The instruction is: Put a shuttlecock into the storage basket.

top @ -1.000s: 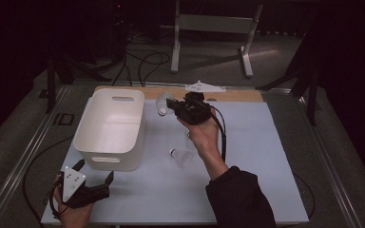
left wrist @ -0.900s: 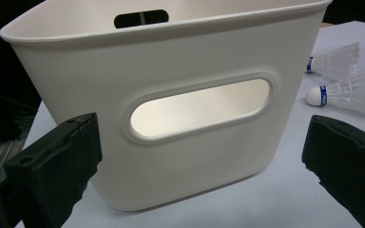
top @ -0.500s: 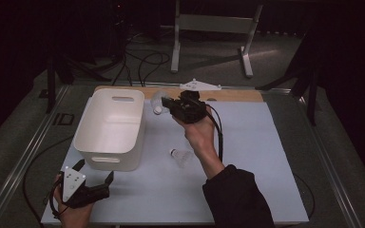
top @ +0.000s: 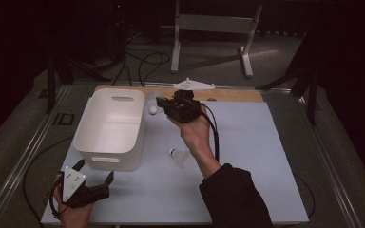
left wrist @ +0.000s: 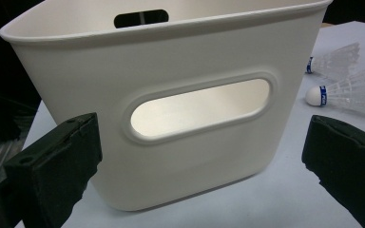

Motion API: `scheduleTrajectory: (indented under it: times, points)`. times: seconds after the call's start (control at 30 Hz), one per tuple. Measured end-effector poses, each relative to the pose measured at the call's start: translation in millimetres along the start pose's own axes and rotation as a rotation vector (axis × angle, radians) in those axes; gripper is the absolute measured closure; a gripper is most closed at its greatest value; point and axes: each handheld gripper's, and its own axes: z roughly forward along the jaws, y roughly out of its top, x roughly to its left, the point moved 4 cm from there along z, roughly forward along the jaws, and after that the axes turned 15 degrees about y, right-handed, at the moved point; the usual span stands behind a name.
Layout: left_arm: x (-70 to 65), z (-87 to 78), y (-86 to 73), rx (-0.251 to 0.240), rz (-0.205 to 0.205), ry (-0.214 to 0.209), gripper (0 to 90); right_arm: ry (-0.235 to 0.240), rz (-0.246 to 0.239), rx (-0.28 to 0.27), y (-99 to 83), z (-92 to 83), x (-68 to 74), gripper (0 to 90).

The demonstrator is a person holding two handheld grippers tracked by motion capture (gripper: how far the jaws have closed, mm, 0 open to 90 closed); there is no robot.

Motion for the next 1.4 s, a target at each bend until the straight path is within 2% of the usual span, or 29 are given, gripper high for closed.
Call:
scheduleTrajectory:
  times: [0.33,0.77,0.83,1.4]
  points:
    - [-0.2,-0.1,0.1,-0.001,0.000,-0.001,0.0,0.006,-0.025,0.022,1.2,11.3,7.0,89.3]
    - [0.1,-0.3,0.0,-0.001,0.000,-0.001,0.0,0.026,-0.023,0.036,-1.6,26.4,14.3,89.2]
    - [0.1,-0.4,0.0,-0.002,0.000,-0.001,0.0,0.040,-0.006,0.036,-2.3,28.4,15.3,89.3]
    - [0.0,-0.3,-0.1,0.001,0.001,-0.001,0.0,0.044,-0.027,0.070,-8.9,43.3,19.2,89.3]
